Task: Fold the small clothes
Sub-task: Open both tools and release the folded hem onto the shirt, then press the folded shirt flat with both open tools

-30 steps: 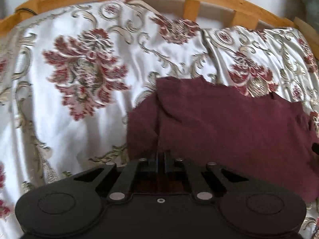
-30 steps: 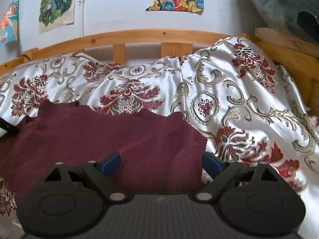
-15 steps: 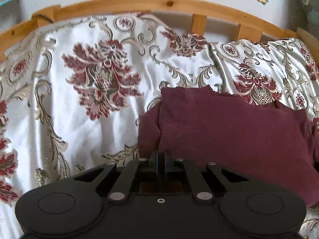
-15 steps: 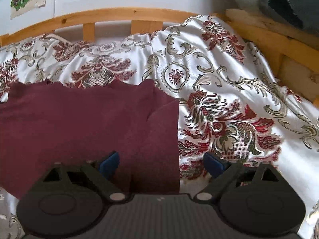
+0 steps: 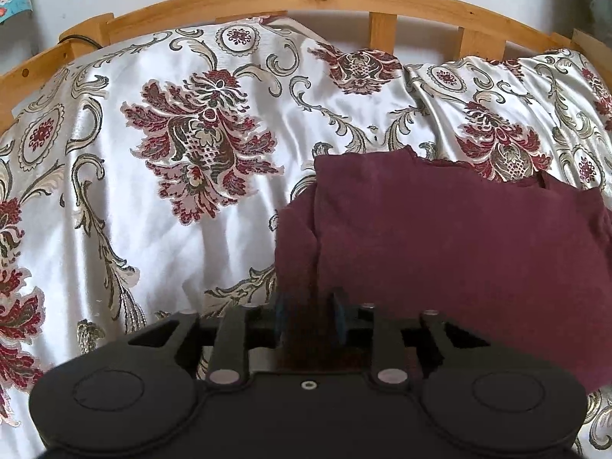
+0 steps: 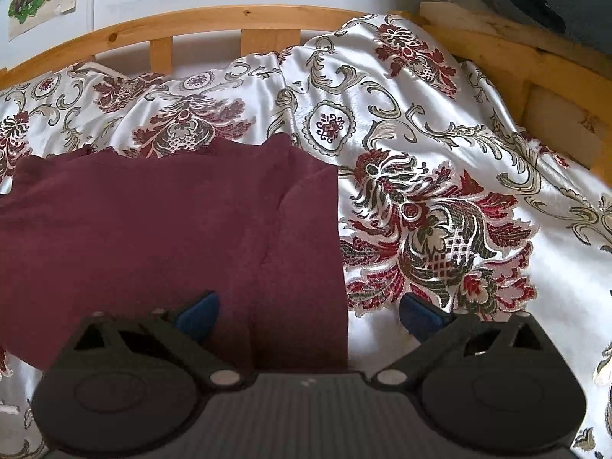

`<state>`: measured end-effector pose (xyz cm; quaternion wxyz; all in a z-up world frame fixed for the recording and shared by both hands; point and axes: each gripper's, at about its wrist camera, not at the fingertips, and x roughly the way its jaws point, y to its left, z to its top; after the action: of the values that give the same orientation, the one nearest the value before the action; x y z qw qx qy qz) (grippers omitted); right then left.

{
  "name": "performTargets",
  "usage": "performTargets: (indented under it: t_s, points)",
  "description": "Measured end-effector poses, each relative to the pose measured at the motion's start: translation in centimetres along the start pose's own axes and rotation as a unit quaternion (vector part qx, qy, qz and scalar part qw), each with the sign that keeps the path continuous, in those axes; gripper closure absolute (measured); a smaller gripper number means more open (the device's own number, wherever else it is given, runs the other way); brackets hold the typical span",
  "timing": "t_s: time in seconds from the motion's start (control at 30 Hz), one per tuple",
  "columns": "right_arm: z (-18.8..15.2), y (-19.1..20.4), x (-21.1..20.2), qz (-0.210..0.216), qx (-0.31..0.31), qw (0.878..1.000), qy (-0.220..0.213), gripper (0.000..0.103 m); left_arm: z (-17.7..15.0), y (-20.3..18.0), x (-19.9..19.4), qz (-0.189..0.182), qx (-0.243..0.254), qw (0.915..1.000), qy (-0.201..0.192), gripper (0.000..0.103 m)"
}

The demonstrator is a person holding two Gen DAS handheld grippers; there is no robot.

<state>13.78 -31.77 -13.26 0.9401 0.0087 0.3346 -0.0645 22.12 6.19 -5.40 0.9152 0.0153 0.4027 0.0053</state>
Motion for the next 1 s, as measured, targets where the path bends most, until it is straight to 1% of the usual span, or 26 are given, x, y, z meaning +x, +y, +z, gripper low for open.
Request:
performTargets:
  t_s: [0.03,0.07,0.1,0.13,0.23,0.3,0.37,0.4,0.43,0.5,0.53,0.63,0.67,0.77,0.8,0.83,0.9,1.0]
  points:
    - [0.0,0.0,-0.2,-0.002,-0.001,1.0,-0.003,0.0,0.0,0.1,-0.1,0.002,-0.002,1.0,-0.001,0.059]
    - [0.0,0.1,-0.3,-0.003,-0.001,1.0,-0.005,0.0,0.0,0.1,-0.3,0.004,-0.003,1.0,-0.004,0.051]
    - [0.0,0.1,-0.5,-0.005,-0.002,1.0,-0.009,0.0,0.0,0.2,-0.4,0.006,-0.004,1.0,-0.007,0.031]
    - [0.1,0.2,-0.7,-0.006,-0.002,1.0,-0.013,0.0,-0.1,0.3,-0.7,0.008,-0.006,0.9999,-0.012,0.017]
    - [0.1,0.1,-1.3,-0.006,0.009,1.0,-0.022,0.0,-0.7,1.1,-1.9,0.012,-0.019,0.9992,-0.034,0.009]
    - [0.1,0.0,-1.8,0.001,0.022,0.999,-0.025,0.0,-1.3,1.7,-2.5,0.01,-0.03,0.9987,-0.04,0.003]
    - [0.2,-0.1,-2.3,0.012,0.032,0.999,-0.036,0.0,-1.8,2.4,-2.7,0.005,-0.043,0.9982,-0.042,0.003]
    - [0.3,-0.1,-2.6,0.032,0.036,0.998,-0.046,0.0,-2.1,2.8,-2.7,-0.001,-0.049,0.9981,-0.038,0.003]
    - [0.5,-0.1,-2.8,0.056,0.038,0.996,-0.055,0.003,-2.3,3.2,-2.6,-0.007,-0.055,0.998,-0.031,0.003]
    - [0.9,0.2,-2.7,0.075,0.03,0.995,-0.055,0.017,-2.6,3.9,-2.2,-0.007,-0.071,0.9973,-0.02,0.003]
    - [1.1,0.3,-2.5,0.081,0.026,0.995,-0.053,0.032,-2.7,4.1,-2.1,-0.009,-0.078,0.9968,-0.015,0.003]
    - [1.0,0.4,-1.6,0.095,0.03,0.995,-0.03,0.051,-2.9,4.8,-1.7,-0.021,-0.101,0.9946,-0.005,0.003]
    - [0.9,0.4,-1.4,0.091,0.031,0.995,-0.024,0.056,-2.9,5.0,-1.6,-0.025,-0.107,0.994,-0.003,0.003]
    - [0.8,0.5,-1.4,0.07,0.024,0.997,-0.018,0.08,-2.9,5.1,-1.4,-0.035,-0.111,0.9932,0.001,0.003]
    - [0.8,0.3,-1.4,0.069,0.025,0.997,-0.016,0.084,-3.0,5.1,-1.4,-0.036,-0.109,0.9934,0.002,0.003]
    - [0.5,0.2,-1.6,0.075,0.027,0.997,-0.016,0.092,-3.0,5.0,-1.4,-0.037,-0.106,0.9937,0.003,0.003]
    - [0.4,-0.1,-2.2,0.078,0.029,0.996,-0.017,0.094,-3.0,4.8,-1.4,-0.039,-0.1,0.9942,0.005,0.003]
    - [0.0,-0.4,-3.4,0.071,0.029,0.997,-0.019,0.095,-3.1,4.6,-1.6,-0.045,-0.092,0.9947,0.002,0.003]
